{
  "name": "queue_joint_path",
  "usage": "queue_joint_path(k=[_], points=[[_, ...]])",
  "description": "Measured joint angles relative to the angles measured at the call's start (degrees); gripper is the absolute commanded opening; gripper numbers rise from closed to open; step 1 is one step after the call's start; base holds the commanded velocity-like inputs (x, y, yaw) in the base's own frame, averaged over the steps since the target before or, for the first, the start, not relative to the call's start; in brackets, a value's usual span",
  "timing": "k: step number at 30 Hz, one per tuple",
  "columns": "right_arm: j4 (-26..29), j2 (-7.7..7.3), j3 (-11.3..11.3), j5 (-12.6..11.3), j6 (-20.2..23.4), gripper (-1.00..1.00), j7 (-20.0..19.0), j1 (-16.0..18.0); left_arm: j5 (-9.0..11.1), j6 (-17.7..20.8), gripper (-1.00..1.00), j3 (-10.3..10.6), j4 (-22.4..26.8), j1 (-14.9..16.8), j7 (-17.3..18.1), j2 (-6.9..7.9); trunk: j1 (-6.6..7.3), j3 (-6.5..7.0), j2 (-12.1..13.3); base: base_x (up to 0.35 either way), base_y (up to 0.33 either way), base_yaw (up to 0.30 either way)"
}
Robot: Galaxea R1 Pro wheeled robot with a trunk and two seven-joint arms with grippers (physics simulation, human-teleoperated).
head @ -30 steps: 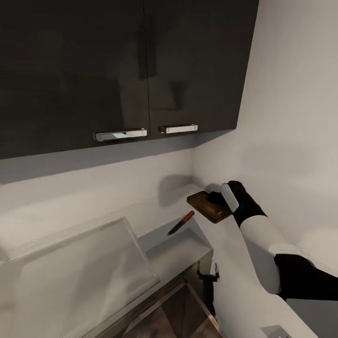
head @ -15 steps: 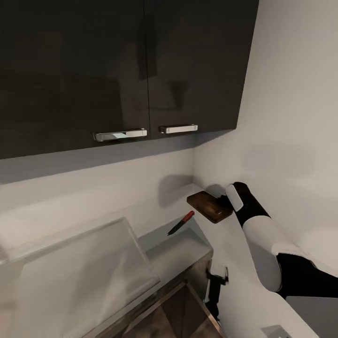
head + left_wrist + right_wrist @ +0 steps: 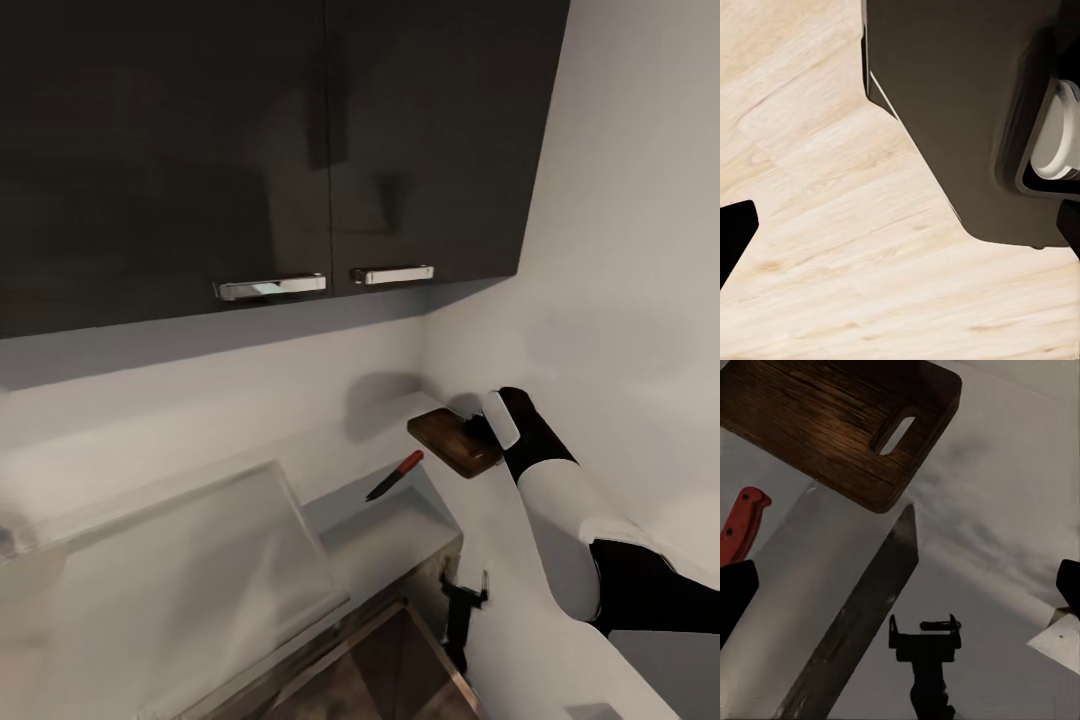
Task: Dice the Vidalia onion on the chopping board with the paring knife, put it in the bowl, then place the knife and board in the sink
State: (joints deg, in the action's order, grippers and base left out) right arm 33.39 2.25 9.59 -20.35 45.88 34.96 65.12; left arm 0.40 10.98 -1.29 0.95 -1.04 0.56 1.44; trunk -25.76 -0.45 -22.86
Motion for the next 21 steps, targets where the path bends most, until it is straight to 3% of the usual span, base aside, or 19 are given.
queue_joint_path(k=[6, 15, 21], points=[[0.01, 0.0, -0.01, 0.02, 0.0, 1.0, -0.06, 0.0, 0.0, 0.0, 1.0, 0.0, 0.0, 0.0, 0.0, -0.03, 0.0, 0.0, 0.0, 0.0, 0.0, 0.195], [0.02, 0.0, 0.0, -0.02, 0.01, 1.0, -0.07, -0.01, 0.0, -0.04, 1.0, 0.01, 0.0, 0.01, 0.0, -0.04, 0.0, 0.0, 0.0, 0.0, 0.0, 0.035], [0.01, 0.0, 0.0, -0.04, 0.0, 1.0, -0.15, 0.0, 0.0, -0.1, 1.0, 0.0, 0.05, 0.0, 0.0, -0.04, 0.0, 0.0, 0.0, 0.0, 0.0, 0.202]])
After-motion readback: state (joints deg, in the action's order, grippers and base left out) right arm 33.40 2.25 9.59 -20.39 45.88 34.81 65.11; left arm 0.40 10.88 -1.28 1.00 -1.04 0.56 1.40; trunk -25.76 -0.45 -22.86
